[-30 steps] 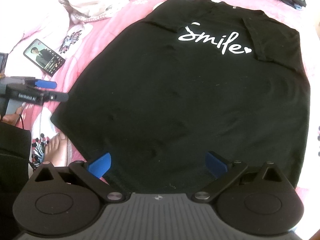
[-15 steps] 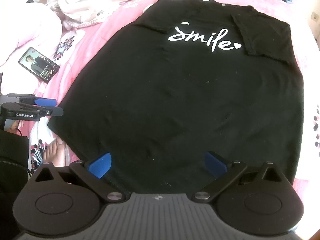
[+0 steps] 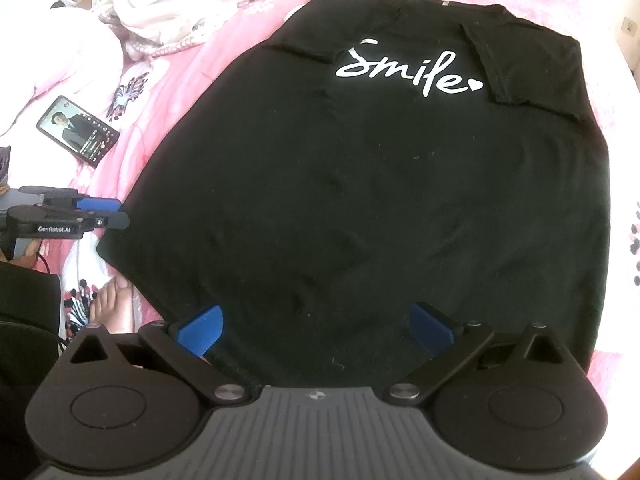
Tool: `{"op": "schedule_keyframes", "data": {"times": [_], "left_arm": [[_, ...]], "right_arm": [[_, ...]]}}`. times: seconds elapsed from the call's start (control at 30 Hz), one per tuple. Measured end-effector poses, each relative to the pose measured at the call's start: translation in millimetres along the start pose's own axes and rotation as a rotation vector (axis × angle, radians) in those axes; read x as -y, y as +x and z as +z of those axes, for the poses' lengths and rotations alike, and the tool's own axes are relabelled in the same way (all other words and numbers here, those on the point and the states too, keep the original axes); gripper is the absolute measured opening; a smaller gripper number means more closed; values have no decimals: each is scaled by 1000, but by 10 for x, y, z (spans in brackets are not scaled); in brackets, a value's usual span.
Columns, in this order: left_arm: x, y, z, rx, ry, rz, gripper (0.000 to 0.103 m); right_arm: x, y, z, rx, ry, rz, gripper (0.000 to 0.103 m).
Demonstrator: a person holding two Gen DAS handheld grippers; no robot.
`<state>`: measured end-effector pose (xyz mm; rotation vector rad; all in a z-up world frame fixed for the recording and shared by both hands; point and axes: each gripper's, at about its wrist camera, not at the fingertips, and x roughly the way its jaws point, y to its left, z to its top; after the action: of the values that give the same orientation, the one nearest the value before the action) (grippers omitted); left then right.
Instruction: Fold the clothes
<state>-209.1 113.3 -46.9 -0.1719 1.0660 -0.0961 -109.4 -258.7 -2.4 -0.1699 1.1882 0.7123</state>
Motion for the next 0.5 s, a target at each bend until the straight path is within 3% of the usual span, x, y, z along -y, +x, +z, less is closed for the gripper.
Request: {"op": "schedule_keyframes", "data": {"times": [0.33, 0.5], "left_arm": [[-220, -24, -188, -119, -80, -127, 31], [-234, 3, -212, -125, -73, -134, 29]], "right_arm": [[-3, 9, -5, 0, 11, 3, 102], [37, -46, -12, 31, 10, -20, 100]]}}
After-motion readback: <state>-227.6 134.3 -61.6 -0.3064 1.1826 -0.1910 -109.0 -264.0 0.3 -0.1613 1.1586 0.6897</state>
